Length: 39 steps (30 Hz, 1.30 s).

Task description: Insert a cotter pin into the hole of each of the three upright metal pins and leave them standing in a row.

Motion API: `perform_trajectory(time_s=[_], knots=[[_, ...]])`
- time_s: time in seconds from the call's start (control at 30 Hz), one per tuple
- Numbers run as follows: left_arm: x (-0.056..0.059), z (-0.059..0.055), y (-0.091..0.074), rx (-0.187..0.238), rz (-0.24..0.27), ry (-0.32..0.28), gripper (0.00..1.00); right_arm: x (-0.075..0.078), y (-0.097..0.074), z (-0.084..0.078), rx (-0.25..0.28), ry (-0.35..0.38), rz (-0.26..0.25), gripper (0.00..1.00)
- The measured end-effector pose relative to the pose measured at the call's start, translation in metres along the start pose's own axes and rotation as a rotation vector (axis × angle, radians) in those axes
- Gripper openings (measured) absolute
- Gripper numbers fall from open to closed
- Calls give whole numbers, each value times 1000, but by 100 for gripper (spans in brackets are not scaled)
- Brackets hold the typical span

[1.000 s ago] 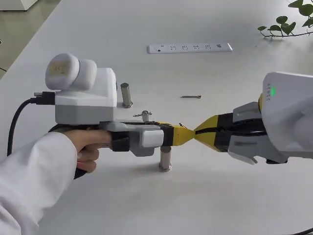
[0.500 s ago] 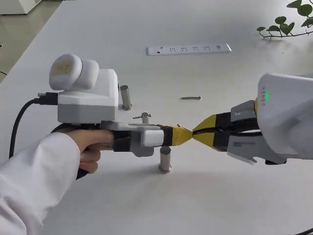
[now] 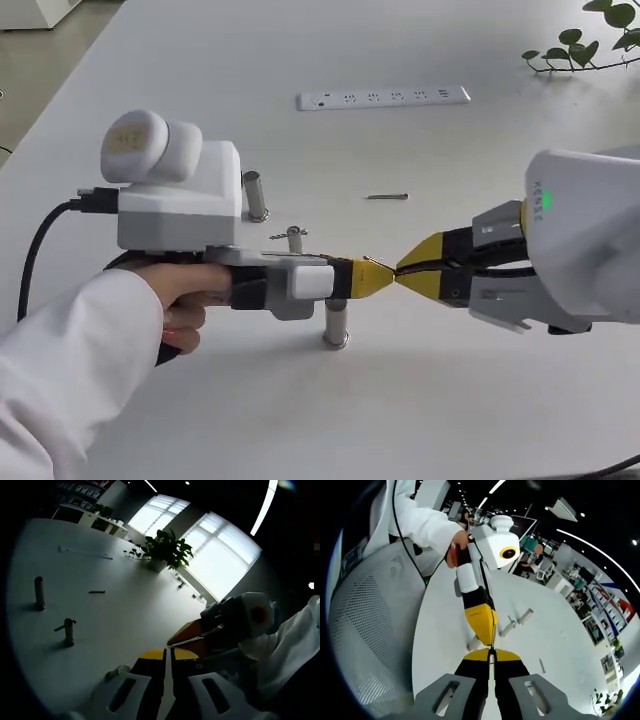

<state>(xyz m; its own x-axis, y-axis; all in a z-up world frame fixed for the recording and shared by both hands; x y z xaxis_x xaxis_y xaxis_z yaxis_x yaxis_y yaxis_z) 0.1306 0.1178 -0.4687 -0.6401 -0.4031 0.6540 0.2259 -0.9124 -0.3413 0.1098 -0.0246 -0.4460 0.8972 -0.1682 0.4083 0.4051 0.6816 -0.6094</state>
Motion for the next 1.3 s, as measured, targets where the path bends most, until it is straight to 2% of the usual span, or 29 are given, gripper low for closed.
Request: perform_trajectory(time_s=[0.17,0.27,0.5,0.73,0.9,1.07,1.3], knots=[[2,-1,0,1,-5,16,2,-2,-1,-1,0,7,-4,0],[4,-1,1,9,-18,8,7,-3,-2,1,7,10,-2,0],[3,-3,1,0,-15,-2,2,-6,-1,0,-6,-4,1,0],[0,-6,1,-24,-21,-50,1,-8,0,1,-19,-40,6,0],[1,-7,1,-21,-22,-51,1,-8,1,1,-19,-44,13,0],[1,-6,1,3,-24,-66,1,-8,0,0,-22,-43,12,0],[2,-7,1,-11,-26,-67,1,-10,-1,1,-23,-43,10,0]])
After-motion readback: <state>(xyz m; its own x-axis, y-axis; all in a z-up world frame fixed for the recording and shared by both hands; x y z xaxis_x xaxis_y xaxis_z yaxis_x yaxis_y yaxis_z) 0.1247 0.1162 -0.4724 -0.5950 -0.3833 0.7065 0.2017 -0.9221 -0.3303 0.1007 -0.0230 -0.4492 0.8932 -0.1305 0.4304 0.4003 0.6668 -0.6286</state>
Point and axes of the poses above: the centre of the closed fingertips' face, and the gripper's own axes: y roughly forward along the fingers, x roughly to its right, z roughly out of its top, the point moved 9 cm from there along -y, roughly backward along the fingers
